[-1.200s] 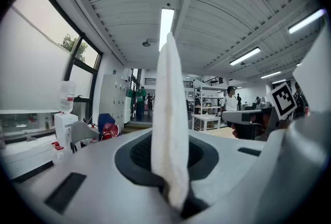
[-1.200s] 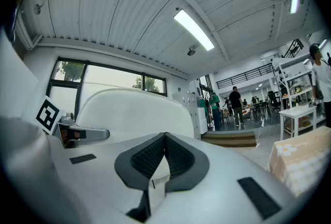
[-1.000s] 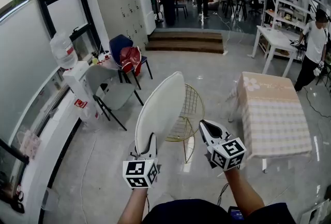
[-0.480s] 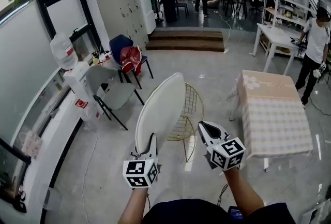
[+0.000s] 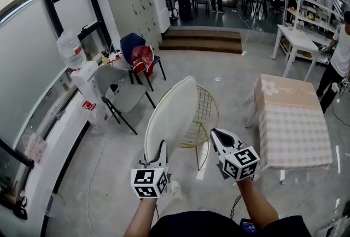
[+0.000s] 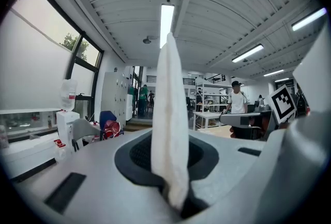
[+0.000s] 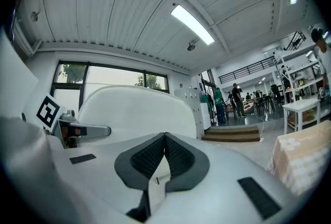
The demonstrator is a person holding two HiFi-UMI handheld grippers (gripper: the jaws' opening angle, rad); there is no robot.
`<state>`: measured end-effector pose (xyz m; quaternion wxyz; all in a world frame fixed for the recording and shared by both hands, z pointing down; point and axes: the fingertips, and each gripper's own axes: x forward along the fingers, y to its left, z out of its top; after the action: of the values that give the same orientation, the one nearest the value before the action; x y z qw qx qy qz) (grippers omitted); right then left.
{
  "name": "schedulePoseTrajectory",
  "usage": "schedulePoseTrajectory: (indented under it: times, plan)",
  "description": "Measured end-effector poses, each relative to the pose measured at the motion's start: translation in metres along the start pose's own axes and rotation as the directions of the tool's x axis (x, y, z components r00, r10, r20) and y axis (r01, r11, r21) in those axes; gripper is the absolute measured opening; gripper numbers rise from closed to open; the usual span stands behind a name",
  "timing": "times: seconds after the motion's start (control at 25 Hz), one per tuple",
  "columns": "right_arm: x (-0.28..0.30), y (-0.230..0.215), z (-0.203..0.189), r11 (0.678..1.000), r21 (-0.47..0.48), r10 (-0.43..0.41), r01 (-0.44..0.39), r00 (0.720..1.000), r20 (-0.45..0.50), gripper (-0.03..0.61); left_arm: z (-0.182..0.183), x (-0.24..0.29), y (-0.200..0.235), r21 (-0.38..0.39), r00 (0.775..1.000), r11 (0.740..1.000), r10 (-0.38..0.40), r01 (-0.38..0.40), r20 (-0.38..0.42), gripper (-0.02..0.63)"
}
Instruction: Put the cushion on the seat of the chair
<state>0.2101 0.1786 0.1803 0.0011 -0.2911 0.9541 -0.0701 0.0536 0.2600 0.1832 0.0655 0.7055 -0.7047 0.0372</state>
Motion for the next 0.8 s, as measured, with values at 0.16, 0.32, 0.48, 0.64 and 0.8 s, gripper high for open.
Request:
schedulePoseTrajectory:
  times: [0.16,0.32,0.48,0.64,0.8]
  plan:
    - [0.007,0.000,0.002,1.000,0.007,0.010,-0.010,1.000,-0.003,0.020,0.003,0.004,0.004,0.003,1.000,1.000,0.002,-0.002,0.003,0.061]
    - [0.013,-0.007,0.002,1.000,0.013,0.015,-0.015,1.000,-0.007,0.020,0.005,0.013,0.004,-0.003,1.000,1.000,0.003,-0.003,0.004,0.061]
    - [0.022,-0.013,0.002,1.000,0.017,0.019,-0.019,1.000,-0.006,0.020,0.002,0.023,0.008,-0.004,1.000,1.000,0.008,-0.008,0.000,0.061]
    - [0.032,-0.020,0.000,1.000,0.015,0.022,-0.021,1.000,-0.011,0.020,-0.001,0.036,0.013,-0.013,1.000,1.000,0.010,-0.010,-0.003,0.061]
    - [0.041,-0.027,0.002,1.000,0.017,0.019,-0.019,1.000,-0.010,0.020,0.000,0.049,0.017,-0.016,1.000,1.000,0.006,-0.006,-0.004,0.061]
